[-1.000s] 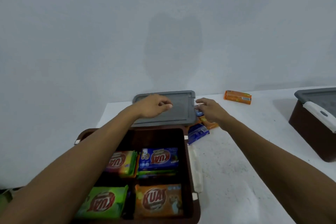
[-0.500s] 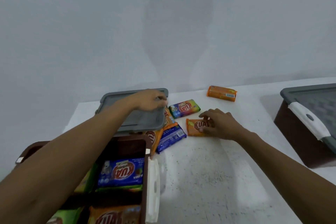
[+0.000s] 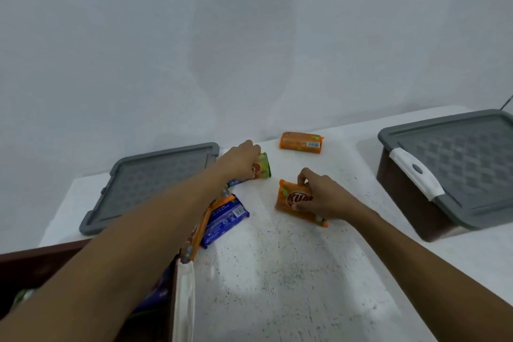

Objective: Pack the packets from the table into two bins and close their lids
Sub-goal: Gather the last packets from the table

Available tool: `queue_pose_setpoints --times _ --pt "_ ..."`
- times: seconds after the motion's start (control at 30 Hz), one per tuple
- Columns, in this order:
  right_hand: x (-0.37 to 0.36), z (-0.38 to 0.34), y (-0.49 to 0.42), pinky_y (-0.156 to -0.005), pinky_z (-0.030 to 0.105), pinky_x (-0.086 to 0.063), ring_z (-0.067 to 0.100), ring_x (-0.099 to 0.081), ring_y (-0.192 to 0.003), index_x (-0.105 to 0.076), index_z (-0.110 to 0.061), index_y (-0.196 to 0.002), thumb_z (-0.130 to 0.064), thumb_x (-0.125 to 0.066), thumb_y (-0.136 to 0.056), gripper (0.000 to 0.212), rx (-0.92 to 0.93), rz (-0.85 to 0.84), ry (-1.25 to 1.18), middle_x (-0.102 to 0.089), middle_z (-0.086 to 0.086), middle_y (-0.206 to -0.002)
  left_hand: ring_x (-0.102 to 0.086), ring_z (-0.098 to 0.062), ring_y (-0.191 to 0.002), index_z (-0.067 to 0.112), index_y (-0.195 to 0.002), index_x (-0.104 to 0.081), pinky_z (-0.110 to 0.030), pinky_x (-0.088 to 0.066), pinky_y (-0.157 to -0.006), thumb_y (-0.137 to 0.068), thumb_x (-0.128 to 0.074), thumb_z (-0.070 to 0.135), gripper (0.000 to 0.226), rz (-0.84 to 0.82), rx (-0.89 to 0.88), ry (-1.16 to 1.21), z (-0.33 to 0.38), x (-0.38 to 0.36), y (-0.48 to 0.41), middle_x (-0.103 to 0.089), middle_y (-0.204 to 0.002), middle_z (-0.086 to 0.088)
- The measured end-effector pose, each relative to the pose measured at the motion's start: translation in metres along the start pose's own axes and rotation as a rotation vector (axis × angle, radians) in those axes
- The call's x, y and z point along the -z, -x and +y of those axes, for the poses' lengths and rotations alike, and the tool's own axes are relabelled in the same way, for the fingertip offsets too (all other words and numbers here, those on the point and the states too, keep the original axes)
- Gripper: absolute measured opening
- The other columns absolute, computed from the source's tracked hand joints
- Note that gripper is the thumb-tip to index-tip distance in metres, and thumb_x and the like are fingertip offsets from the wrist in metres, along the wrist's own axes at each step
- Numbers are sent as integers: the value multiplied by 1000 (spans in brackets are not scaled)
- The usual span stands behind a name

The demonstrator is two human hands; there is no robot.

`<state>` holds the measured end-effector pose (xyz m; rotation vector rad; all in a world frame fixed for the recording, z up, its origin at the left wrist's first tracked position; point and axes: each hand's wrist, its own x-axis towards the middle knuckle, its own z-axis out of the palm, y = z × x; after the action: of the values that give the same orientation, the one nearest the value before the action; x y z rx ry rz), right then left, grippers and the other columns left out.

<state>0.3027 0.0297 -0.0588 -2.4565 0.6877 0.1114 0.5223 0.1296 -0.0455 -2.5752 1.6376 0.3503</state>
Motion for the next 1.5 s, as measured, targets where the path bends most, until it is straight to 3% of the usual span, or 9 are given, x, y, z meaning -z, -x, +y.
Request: queue_pose_setpoints --times 0.17,0.3,0.43,0.57,0.7,0.9,1.07,1.3,1.5 --pt "9 -12 11 -81 30 -58 16 -59 -99 -47 -23 -132 -39 -67 -87 51 -36 -22 -86 -55 3 -125 -63 -22 -93 19 -94 -54 -32 -49 -73 -90 -63 22 11 51 -76 423 1 36 25 -64 -104 -7" --pt "17 -46 30 -73 27 -56 15 -62 -93 -53 -24 -126 -43 -60 -92 40 -63 15 -264 -58 -1 -116 -68 -19 -87 12 -111 -54 -34 -56 -75 -94 -61 24 22 -29 -106 808 -10 74 79 -69 -101 -6" --pt "17 -103 54 -69 24 -51 10 -62 -82 -58 -29 -106 -45 -59 -91 22 13 71 -282 -60 -8 -94 -68 -13 -73 13 -113 -54 -26 -54 -59 -91 -63 33 31 -47 -37 929 -32 91 151 -70 -96 -7" --pt "8 -171 86 -61 19 -48 11 -65 -76 -64 -25 -93 -39 -60 -92 15 130 58 -301 -65 -7 -87 -67 -11 -67 14 -110 -47 -25 -52 -57 -88 -66 34 36 16 -14 826 -65 85 233 -72 -87 -4" --pt "-12 -226 110 -68 30 -53 15 -67 -80 -63 -20 -96 -39 -59 -93 19 293 -7 -237 -66 -1 -89 -63 -17 -69 15 -106 -49 -25 -48 -56 -86 -70 29 33 31 -30 739 -109 68 301 -73 -89 -11" --pt "-54 -287 103 -78 35 -50 17 -59 -92 -61 -26 -111 -41 -58 -92 24 513 -69 186 -63 -4 -102 -64 -12 -69 24 -101 -54 -26 -48 -60 -86 -71 27 23 -18 -98 609 -156 25 358 -71 -85 -4" --pt "-88 -297 83 -83 37 -51 22 -61 -102 -63 -29 -120 -41 -62 -89 32 469 -84 474 -66 0 -114 -62 -16 -68 41 -90 -49 -34 -50 -62 -89 -66 31 20 52 -71 409 -167 -14 367 -67 -84 1" --pt "-121 -278 90 -79 35 -49 21 -58 -106 -64 -26 -121 -44 -63 -85 40 575 300 538 -62 -2 -114 -60 -16 -94 31 -105 -60 -34 -49 -67 -87 -56 50 27 331 -44 -206 -162 -25 370 -61 -100 8" --pt "-122 -276 90 -75 31 -46 16 -59 -105 -67 -29 -116 -46 -61 -88 34 614 182 543 -62 -6 -117 -56 -12 -93 30 -114 -62 -39 -53 -72 -75 -68 58 48 212 -65 -45 -162 -26 371 -56 -106 12"
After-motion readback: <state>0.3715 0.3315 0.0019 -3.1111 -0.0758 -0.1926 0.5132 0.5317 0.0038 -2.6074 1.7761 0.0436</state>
